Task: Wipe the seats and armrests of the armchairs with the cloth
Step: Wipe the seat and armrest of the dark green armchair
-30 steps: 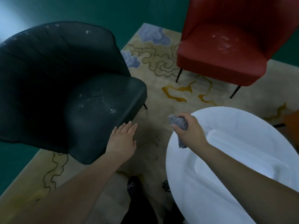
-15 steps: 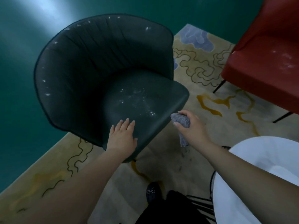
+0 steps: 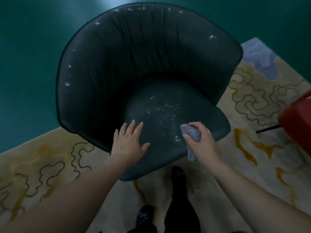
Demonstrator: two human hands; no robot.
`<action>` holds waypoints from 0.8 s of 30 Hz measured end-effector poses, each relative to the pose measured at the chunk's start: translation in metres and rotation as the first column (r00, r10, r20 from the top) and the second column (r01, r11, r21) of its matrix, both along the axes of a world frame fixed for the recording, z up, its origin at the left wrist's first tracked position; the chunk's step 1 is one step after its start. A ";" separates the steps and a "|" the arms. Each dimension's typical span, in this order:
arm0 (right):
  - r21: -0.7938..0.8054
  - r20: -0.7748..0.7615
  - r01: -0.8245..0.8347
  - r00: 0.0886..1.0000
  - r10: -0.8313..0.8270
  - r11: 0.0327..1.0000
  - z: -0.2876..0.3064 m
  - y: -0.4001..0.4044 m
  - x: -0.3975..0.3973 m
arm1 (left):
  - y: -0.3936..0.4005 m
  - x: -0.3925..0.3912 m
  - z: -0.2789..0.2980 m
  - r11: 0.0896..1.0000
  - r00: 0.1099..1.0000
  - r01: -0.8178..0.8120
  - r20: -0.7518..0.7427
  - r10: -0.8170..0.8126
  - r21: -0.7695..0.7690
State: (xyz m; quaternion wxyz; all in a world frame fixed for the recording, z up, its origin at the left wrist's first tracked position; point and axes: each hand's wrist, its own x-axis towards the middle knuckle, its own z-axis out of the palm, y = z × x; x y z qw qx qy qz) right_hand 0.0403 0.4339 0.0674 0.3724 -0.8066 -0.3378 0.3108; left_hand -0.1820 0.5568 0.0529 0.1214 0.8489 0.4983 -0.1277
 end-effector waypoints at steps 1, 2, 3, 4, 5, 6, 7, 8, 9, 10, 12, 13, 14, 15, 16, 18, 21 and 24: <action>-0.002 -0.007 -0.028 1.000 0.028 1.000 -0.004 0.011 0.007 | 0.007 0.006 -0.004 1.000 1.000 -0.030 -0.008 0.030 -0.007; -0.004 -0.008 -0.056 0.998 0.056 0.998 -0.009 0.021 0.015 | 0.013 0.013 -0.009 0.998 0.998 -0.059 -0.018 0.058 -0.014; -0.007 -0.010 -0.086 0.996 0.086 0.996 -0.014 0.031 0.022 | 0.020 0.020 -0.015 0.996 0.996 -0.087 -0.030 0.087 -0.024; -0.014 -0.016 -0.115 0.993 0.115 0.993 -0.020 0.042 0.029 | 0.027 0.026 -0.021 0.992 0.992 -0.119 -0.040 0.118 -0.039; -0.026 -0.025 -0.140 0.990 0.139 0.990 -0.026 0.051 0.036 | 0.033 0.032 -0.026 0.987 0.988 -0.152 -0.046 0.150 -0.057; -0.038 -0.037 -0.159 0.987 0.158 0.987 -0.032 0.060 0.043 | 0.039 0.037 -0.033 0.980 0.982 -0.187 -0.047 0.184 -0.071; -0.048 -0.051 -0.177 0.983 0.175 0.983 -0.040 0.069 0.049 | 0.044 0.041 -0.041 0.972 0.975 -0.222 -0.046 0.219 -0.077; -0.053 -0.067 -0.195 0.979 0.191 0.979 -0.048 0.077 0.055 | 0.048 0.045 -0.050 0.964 0.967 -0.254 -0.045 0.251 -0.082; -0.058 -0.084 -0.210 0.975 0.205 0.976 -0.057 0.085 0.061 | 0.051 0.047 -0.059 0.955 0.960 -0.281 -0.044 0.278 -0.090; -0.062 -0.101 -0.222 0.971 0.215 0.973 -0.066 0.093 0.065 | 0.054 0.049 -0.068 0.948 0.953 -0.301 -0.048 0.298 -0.099; -0.063 -0.134 -0.237 0.965 0.227 0.970 -0.081 0.109 0.072 | 0.058 0.051 -0.087 0.939 0.944 -0.328 -0.069 0.322 -0.105; -0.063 -0.150 -0.240 0.962 0.229 0.969 -0.089 0.117 0.073 | 0.062 0.051 -0.096 0.937 0.942 -0.333 -0.083 0.326 -0.101; -0.061 -0.162 -0.243 0.959 0.231 0.968 -0.096 0.125 0.074 | 0.067 0.050 -0.105 0.939 0.941 -0.332 -0.096 0.323 -0.094; -0.056 -0.169 -0.245 0.958 0.233 0.968 -0.103 0.133 0.074 | 0.073 0.049 -0.114 0.941 0.942 -0.328 -0.109 0.318 -0.090; -0.048 -0.176 -0.247 0.956 0.236 0.968 -0.110 0.140 0.072 | 0.080 0.048 -0.123 0.941 0.942 -0.326 -0.118 0.314 -0.094; -0.016 -0.187 -0.250 0.952 0.242 0.968 -0.123 0.156 0.068 | 0.095 0.045 -0.141 0.940 0.942 -0.326 -0.122 0.313 -0.104; 0.048 -0.162 -0.252 0.953 0.256 0.967 -0.145 0.181 0.061 | 0.114 0.039 -0.170 0.949 0.950 -0.305 -0.093 0.298 -0.077; 0.113 -0.134 -0.255 0.954 0.269 0.960 -0.170 0.212 0.056 | 0.132 0.031 -0.194 0.967 0.966 -0.254 -0.057 0.252 -0.025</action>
